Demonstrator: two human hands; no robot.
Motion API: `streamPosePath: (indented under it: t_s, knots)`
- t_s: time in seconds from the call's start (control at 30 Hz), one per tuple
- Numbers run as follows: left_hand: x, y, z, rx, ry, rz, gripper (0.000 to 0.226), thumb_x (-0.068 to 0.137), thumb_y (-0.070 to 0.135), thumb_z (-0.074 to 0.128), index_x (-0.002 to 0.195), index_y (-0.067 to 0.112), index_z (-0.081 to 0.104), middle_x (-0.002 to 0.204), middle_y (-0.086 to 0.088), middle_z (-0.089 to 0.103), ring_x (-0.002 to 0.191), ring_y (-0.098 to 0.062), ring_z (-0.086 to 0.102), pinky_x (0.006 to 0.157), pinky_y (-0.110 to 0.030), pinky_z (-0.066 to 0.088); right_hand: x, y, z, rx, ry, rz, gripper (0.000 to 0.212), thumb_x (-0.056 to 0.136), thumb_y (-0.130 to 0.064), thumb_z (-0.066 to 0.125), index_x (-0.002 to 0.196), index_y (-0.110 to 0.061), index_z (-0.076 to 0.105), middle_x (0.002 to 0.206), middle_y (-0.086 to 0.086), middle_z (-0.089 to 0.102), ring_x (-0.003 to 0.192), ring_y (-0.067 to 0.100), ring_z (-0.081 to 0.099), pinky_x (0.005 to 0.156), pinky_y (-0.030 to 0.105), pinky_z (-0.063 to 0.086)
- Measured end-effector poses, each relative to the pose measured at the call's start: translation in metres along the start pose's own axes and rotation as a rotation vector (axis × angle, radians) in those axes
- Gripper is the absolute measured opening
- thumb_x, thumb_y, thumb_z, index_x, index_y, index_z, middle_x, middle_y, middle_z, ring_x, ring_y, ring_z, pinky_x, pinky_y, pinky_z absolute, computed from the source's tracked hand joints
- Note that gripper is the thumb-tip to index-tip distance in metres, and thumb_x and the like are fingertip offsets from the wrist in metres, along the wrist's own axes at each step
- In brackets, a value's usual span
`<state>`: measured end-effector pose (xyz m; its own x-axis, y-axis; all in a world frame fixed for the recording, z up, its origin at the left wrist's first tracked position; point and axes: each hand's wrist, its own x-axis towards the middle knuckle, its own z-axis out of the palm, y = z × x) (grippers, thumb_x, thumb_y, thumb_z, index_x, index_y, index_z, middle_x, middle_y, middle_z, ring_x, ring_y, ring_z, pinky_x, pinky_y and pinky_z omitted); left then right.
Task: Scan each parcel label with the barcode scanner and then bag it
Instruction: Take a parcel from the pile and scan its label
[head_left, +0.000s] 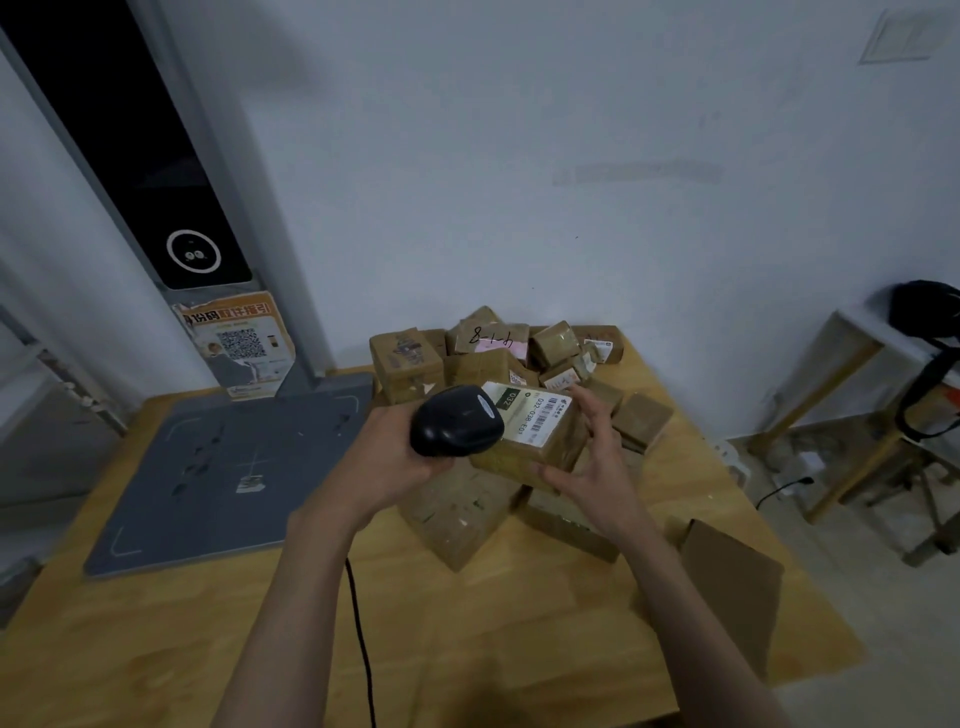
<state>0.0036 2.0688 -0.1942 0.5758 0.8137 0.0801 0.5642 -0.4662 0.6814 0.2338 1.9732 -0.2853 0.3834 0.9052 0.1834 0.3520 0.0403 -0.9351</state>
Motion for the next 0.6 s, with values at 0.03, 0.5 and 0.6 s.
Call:
streamPosePath:
  t_s: [0.03,0.5,0.6]
  knots:
    - [0.0002,0.001,-0.0009,0.013,-0.007,0.005,0.042,0.075,0.011,0.08,0.105,0.035,0.064,0.086,0.021,0.065,0.078,0.012,0.059,0.06,-0.006,0.041,-0.0001,-0.0003,-0.0013,-0.025,-0.03,0.003,0.105,0.072,-0.017,0.086,0.153,-0.039,0.022,0.152,-0.015,0.037,0.144,0.01,0.03,0.115,0.035,0.031]
    - [0.0048,-0.0018,-0.0024,0.172,-0.149,0.065,0.056,0.072,0.011,0.081,0.12,0.032,0.063,0.104,0.015,0.068,0.1,-0.007,0.063,0.083,-0.031,0.053,0.0073,-0.0067,-0.0078,-0.203,-0.153,-0.177,0.101,0.071,-0.001,0.084,0.147,-0.038,0.029,0.147,-0.011,0.029,0.136,-0.005,0.032,0.102,0.004,0.034]
    - [0.0047,-0.0015,-0.0023,0.162,-0.149,0.068,0.057,0.073,0.013,0.082,0.122,0.034,0.061,0.105,0.017,0.067,0.101,-0.005,0.062,0.086,-0.029,0.053,0.0073,-0.0031,-0.0069,-0.217,-0.153,-0.178,0.099,0.072,-0.004,0.085,0.148,-0.035,0.029,0.148,-0.011,0.029,0.135,-0.013,0.028,0.098,-0.002,0.03]
